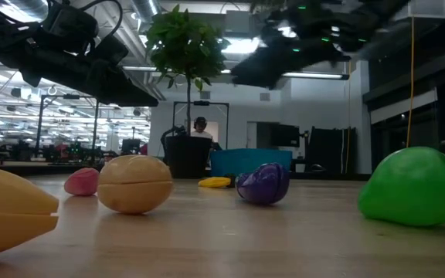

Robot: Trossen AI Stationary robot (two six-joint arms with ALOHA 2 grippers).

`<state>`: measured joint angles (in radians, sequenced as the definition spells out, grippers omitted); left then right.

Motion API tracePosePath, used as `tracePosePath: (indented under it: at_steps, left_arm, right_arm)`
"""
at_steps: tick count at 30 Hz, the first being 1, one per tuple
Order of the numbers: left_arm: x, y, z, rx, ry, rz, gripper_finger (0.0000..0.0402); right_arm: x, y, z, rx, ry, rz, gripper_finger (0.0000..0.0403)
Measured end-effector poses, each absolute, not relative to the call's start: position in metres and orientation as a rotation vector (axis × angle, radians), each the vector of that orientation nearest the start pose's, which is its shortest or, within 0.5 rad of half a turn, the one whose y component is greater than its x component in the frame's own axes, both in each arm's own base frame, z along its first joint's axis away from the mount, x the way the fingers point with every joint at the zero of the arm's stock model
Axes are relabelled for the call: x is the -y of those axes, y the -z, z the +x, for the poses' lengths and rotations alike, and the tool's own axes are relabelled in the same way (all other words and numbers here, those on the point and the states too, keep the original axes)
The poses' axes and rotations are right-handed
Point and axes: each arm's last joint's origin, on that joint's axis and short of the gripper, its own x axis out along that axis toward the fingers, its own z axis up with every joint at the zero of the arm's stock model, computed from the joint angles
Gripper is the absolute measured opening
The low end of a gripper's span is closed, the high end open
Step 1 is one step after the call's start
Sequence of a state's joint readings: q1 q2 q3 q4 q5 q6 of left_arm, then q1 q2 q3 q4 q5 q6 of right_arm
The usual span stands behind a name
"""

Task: Pick and placing Produce into tupperware
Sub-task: Put the strawberry into the blue bin

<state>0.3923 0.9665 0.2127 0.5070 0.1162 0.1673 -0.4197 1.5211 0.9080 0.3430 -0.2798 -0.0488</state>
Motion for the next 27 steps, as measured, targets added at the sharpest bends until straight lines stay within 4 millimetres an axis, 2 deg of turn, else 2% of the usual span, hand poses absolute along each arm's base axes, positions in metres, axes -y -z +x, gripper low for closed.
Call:
tracePosePath:
  at_steps: [7, 13, 20, 24, 27]
  left_arm:
    - [-0.067, -0.173, 0.171, -0.271, -0.245, 0.173, 0.0190]
    - [-0.067, -0.173, 0.171, -0.271, -0.243, 0.179, 0.0190]
    - [-0.067, -0.173, 0.171, -0.269, -0.243, 0.179, 0.0190]
    - [-0.067, -0.174, 0.171, -0.266, -0.245, 0.177, 0.0190]
    - [-0.067, -0.174, 0.171, -0.264, -0.245, 0.176, 0.0190]
  right_arm:
    - [0.098, -0.227, 0.247, -0.133, 0.081, 0.022, 0.0230]
    - [0.075, -0.202, 0.215, -0.156, -0.084, 0.100, 0.0230]
    - [0.062, -0.183, 0.205, -0.178, -0.139, 0.112, 0.0230]
    - [0.060, -0.181, 0.205, -0.189, -0.139, 0.185, 0.0230]
    - [0.060, -0.181, 0.205, -0.188, -0.140, 0.164, 0.0229]
